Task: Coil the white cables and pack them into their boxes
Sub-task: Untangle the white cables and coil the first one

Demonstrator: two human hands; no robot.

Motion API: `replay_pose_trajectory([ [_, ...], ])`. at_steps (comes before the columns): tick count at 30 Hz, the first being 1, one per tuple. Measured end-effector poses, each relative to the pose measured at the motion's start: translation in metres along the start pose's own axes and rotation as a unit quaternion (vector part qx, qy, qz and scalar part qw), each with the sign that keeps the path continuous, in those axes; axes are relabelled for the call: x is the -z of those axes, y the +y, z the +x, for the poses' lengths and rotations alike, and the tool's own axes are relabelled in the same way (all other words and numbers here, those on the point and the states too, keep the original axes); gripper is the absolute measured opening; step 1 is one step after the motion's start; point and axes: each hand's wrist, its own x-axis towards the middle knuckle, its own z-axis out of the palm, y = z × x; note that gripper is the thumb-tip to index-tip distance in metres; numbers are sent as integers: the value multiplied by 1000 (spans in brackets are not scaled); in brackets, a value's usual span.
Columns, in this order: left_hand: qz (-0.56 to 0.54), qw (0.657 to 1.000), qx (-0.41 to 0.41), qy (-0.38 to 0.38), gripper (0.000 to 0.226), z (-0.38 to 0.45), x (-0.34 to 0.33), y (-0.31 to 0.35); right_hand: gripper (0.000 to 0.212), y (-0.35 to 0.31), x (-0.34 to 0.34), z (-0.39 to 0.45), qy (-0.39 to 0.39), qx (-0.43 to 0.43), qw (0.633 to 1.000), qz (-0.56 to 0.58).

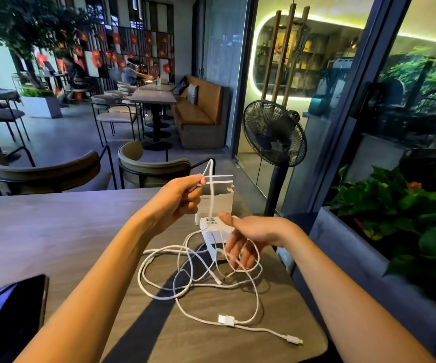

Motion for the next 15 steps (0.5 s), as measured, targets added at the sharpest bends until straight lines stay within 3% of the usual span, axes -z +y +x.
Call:
replay_pose_trajectory([
  [5,12,999,18,34,46,0,0,-5,96,2,-2,2,153,-70,965,-200],
  [8,14,999,21,35,46,-2,3,-5,86,-2,5,-6,286,-85,888,-349],
  [10,16,999,24,29,39,-4,5,-3,78,-1,15,-10,344,-86,855,-378],
  [12,23,999,35,32,34,-5,8,-5,74,3,21,-9,359,-63,855,-368],
  [15,32,998,48,24,31,-3,9,-11,55,12,22,5,327,53,914,-235],
])
